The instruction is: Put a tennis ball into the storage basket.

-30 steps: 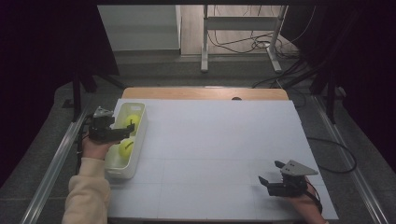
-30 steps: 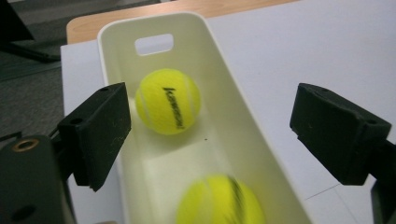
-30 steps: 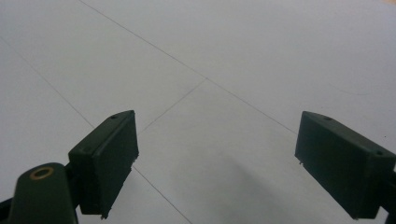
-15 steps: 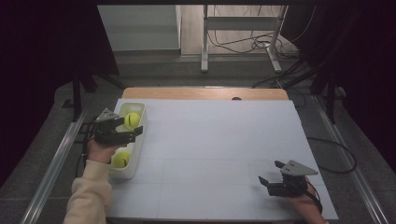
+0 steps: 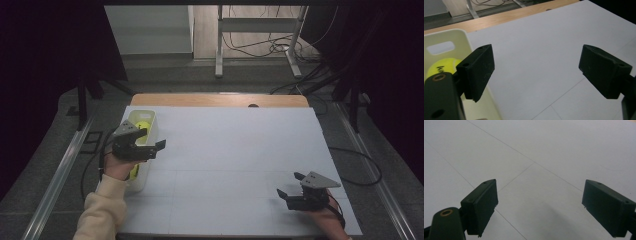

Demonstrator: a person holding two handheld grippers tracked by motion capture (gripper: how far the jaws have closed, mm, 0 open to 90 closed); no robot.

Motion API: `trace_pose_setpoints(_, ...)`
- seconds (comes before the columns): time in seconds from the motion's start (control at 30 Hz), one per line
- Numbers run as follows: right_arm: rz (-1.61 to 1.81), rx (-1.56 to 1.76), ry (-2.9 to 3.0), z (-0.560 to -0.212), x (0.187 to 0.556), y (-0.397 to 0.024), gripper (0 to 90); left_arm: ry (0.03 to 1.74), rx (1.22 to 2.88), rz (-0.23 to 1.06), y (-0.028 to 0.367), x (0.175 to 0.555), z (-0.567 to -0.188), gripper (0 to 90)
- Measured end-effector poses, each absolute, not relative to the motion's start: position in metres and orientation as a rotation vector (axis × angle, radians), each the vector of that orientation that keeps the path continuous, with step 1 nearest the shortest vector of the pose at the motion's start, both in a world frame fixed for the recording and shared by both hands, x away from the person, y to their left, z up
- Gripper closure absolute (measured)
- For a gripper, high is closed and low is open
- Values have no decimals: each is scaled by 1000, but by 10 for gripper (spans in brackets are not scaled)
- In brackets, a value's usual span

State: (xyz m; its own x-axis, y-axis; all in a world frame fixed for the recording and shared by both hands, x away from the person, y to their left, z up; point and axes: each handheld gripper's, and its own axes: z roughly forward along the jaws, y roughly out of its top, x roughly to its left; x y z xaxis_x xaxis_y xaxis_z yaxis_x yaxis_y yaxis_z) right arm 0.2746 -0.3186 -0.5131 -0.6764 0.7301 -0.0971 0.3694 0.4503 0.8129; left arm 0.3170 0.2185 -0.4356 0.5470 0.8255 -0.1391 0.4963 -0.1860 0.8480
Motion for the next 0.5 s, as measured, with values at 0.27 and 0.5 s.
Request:
trace_pose_setpoints(0.27, 1116, 923, 2269, -513, 275, -319, 137, 999, 1886, 405, 198, 311, -441, 133)
trace_pose_setpoints(0.5, 1113, 923, 2268, -513, 274, -319, 137, 959, 1927, 380, 180, 305, -447, 132)
